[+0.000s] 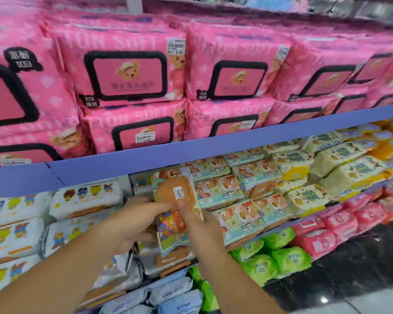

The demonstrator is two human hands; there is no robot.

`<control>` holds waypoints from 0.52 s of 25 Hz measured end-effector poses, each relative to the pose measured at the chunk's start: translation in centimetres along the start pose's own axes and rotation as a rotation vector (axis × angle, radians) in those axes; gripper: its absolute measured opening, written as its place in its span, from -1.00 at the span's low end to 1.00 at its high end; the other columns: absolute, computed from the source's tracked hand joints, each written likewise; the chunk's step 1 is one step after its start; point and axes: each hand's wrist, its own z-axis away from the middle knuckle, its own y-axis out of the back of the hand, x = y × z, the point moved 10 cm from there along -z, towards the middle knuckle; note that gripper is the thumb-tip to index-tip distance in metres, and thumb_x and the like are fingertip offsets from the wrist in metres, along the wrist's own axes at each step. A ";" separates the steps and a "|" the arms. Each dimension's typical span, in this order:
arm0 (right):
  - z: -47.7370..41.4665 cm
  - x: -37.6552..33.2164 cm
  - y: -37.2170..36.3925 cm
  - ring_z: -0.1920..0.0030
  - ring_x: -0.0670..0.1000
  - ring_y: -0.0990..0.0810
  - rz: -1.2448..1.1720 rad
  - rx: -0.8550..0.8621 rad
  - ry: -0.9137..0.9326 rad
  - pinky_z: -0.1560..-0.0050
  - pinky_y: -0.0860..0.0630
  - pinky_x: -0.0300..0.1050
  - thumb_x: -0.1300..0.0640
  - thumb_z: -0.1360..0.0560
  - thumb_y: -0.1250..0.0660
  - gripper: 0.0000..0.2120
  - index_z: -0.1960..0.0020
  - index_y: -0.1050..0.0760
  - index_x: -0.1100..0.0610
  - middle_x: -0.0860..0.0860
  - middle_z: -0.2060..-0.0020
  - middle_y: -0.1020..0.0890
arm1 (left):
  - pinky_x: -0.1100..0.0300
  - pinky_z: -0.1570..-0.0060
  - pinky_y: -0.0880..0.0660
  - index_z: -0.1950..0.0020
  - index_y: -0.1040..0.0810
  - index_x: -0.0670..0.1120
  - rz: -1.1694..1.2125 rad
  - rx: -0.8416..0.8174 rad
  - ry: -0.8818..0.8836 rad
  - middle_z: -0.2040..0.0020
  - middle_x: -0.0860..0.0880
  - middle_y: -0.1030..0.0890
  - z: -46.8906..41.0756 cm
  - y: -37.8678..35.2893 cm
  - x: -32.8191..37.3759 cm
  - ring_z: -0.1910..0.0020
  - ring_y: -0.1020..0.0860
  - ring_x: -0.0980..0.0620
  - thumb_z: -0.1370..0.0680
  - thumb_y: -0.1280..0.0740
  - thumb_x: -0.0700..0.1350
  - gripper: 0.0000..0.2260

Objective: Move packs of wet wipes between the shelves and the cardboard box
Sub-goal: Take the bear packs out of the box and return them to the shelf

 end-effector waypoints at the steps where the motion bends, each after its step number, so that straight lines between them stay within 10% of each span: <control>1: 0.2 0.0 0.5 -0.21 0.01 -0.54 -0.037 -0.028 0.013 -0.17 -0.48 -0.05 -0.33 -0.36 -0.47 -0.18 -0.50 -0.38 0.03 -0.05 -0.31 -0.54 | -0.01 0.02 -0.66 -0.24 -0.62 -0.08 0.030 -0.030 0.024 0.00 -0.10 -0.76 0.7 -0.6 -0.4 0.03 -0.74 -0.11 -0.60 -0.41 -0.05 -0.77; 7: 3.6 -2.3 4.8 0.01 0.00 -0.75 -0.122 -0.269 0.150 0.05 -0.63 -0.19 0.02 -0.35 -0.55 -0.55 -0.22 -0.64 0.08 -0.01 0.01 -0.76 | -0.05 -0.11 -0.64 -0.23 -0.58 -0.08 0.208 0.096 -0.030 -0.04 -0.07 -0.75 9.0 -2.2 0.2 0.01 -0.73 -0.10 -0.55 -0.43 0.04 -0.68; 13: 14.5 -8.9 11.8 -0.09 -0.39 -0.54 0.277 -0.267 0.325 -0.20 -0.50 -0.25 -0.12 -0.10 -0.66 -0.43 -0.10 -0.67 -0.16 -0.19 -0.10 -0.61 | 0.04 -0.04 -0.57 -0.52 -0.28 0.17 0.127 0.110 -0.155 -0.40 0.09 -0.48 18.1 0.7 6.5 -0.25 -0.56 0.05 -0.14 -0.61 0.36 0.02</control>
